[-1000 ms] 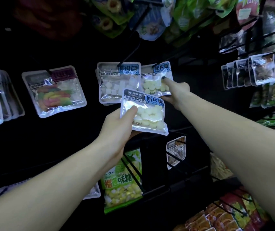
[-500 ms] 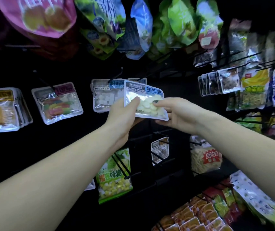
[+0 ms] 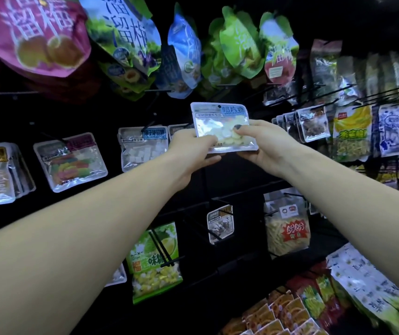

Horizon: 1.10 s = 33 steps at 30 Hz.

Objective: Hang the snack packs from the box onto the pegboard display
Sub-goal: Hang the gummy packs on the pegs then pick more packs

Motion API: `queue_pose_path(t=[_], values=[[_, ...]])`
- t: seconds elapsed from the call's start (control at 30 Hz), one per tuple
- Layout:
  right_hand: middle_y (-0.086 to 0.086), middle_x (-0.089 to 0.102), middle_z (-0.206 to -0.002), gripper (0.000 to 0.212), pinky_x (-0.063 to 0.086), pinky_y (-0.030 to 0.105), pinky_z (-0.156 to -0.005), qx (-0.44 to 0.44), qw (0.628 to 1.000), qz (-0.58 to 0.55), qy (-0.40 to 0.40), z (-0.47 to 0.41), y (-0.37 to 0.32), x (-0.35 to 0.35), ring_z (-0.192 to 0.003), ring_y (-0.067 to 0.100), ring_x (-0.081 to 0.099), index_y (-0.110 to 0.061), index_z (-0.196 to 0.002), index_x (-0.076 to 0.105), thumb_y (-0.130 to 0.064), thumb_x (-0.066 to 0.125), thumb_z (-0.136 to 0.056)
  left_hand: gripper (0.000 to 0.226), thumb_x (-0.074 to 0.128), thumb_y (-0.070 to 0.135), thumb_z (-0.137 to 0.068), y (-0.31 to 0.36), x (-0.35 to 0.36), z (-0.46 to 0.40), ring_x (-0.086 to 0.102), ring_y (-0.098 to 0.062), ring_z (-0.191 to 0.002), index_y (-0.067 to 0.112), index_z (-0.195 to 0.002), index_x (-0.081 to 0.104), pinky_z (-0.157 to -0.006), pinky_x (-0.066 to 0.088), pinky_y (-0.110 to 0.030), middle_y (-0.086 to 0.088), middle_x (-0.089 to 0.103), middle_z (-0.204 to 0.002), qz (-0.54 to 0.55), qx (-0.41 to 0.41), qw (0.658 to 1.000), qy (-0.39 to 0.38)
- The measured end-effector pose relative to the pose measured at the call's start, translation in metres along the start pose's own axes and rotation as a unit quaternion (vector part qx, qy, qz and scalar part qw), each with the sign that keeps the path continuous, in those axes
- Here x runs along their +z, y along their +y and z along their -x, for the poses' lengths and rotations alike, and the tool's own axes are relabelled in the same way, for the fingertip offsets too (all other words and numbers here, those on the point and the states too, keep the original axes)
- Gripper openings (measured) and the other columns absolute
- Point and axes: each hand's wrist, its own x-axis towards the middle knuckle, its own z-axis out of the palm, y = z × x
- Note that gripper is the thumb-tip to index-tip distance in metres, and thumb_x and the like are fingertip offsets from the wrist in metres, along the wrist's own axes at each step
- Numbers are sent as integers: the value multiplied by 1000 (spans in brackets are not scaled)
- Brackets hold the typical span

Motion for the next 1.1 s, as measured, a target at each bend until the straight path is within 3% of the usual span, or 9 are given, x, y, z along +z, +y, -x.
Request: queue_pose_path(t=[0.1, 0.2, 0.33, 0.5, 0.63, 0.93, 1.1], values=[[14, 77, -113, 30, 60, 36, -76, -5, 1000, -2, 10, -7, 4, 2, -97, 26, 77, -6, -123, 68, -6, 67, -94, 23, 61, 1, -98, -2, 1, -6, 73, -19, -105, 7, -118, 70, -76, 65, -26, -5, 72, -121, 7, 1, 1000, -2], [11, 78, -110, 26, 61, 38, -83, -11, 1000, -2, 12, -11, 5, 1, -100, 26, 76, -9, -119, 70, -6, 67, -94, 20, 63, 0, -97, -4, 2, -11, 73, -22, -106, 4, -116, 70, -76, 65, -26, -7, 72, -121, 13, 1, 1000, 4], [10, 78, -110, 28, 59, 32, -73, -20, 1000, -2, 4, -13, 5, -1, -94, 22, 77, -9, -122, 69, -7, 65, -94, 16, 64, 1, -96, -8, 3, -13, 75, -24, -105, 6, -110, 70, -78, 65, -27, -9, 73, -119, 26, 12, 1000, -1], [10, 78, -113, 32, 58, 31, -70, -10, 1000, -6, 17, -15, 9, 0, -99, 24, 77, -9, -123, 69, -7, 63, -92, 22, 64, 0, -96, -13, 4, -14, 75, -23, -104, 5, -116, 70, -76, 64, -27, -8, 74, -119, 26, 21, 999, -6], [10, 78, -113, 34, 57, 28, -65, -8, 1000, -15, 25, -14, 10, 1, -93, 22, 77, -9, -124, 68, -8, 62, -91, 19, 63, 0, -96, -14, 5, -13, 76, -25, -103, 5, -114, 68, -76, 64, -26, -11, 73, -119, 36, 20, 999, -12], [9, 78, -112, 34, 56, 30, -68, -25, 998, -25, 42, -14, 9, 4, -98, 23, 77, -11, -121, 71, -8, 65, -88, 14, 62, 1, -98, -13, 5, -11, 77, -23, -99, 6, -108, 69, -71, 62, -22, -11, 74, -118, 55, 24, 998, -14], [9, 78, -110, 29, 58, 31, -73, -22, 998, -34, 51, -14, 7, 8, -93, 22, 77, -8, -118, 71, -7, 65, -89, 12, 61, 2, -99, -12, 5, -10, 78, -19, -88, 7, -106, 69, -71, 62, -22, -11, 74, -117, 67, 26, 997, -9]])
